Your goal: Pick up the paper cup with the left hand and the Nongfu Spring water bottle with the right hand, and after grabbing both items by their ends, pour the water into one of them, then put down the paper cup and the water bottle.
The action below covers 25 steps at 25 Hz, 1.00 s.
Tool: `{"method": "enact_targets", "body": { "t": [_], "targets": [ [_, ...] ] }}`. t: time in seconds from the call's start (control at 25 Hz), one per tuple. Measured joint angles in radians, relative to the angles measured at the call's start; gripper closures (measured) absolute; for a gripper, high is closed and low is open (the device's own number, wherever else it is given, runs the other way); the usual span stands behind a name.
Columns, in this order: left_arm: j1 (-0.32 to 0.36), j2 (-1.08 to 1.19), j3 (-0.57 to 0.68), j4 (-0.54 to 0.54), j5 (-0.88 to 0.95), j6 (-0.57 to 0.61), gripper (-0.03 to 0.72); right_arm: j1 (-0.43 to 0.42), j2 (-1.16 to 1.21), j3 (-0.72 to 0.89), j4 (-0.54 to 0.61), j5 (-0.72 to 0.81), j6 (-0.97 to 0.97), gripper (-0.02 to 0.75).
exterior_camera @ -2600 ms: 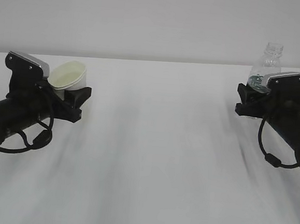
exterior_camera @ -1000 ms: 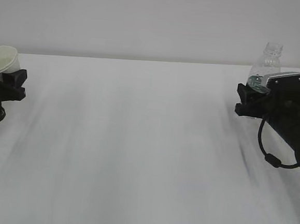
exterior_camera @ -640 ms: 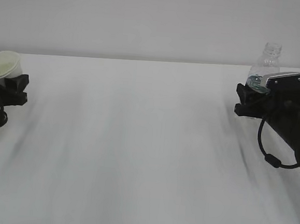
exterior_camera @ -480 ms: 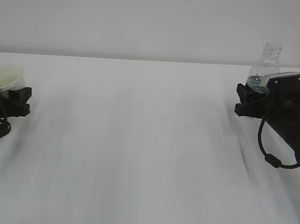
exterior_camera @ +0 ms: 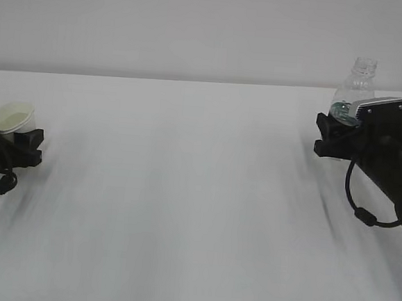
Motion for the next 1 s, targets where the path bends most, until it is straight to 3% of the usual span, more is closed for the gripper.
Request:
{"method": "enact_targets", "body": {
  "t": [0.84,1.0],
  "targets": [
    [0.0,0.002,-0.004,-0.004,0.0,0.002,0.241,0.0,0.008,0.0,0.0,0.0,0.0,0.269],
    [0.0,0.002,-0.004,-0.004,0.0,0.002,0.196,0.0,0.008,0.0,0.0,0.0,0.0,0.269]
  ]
}}
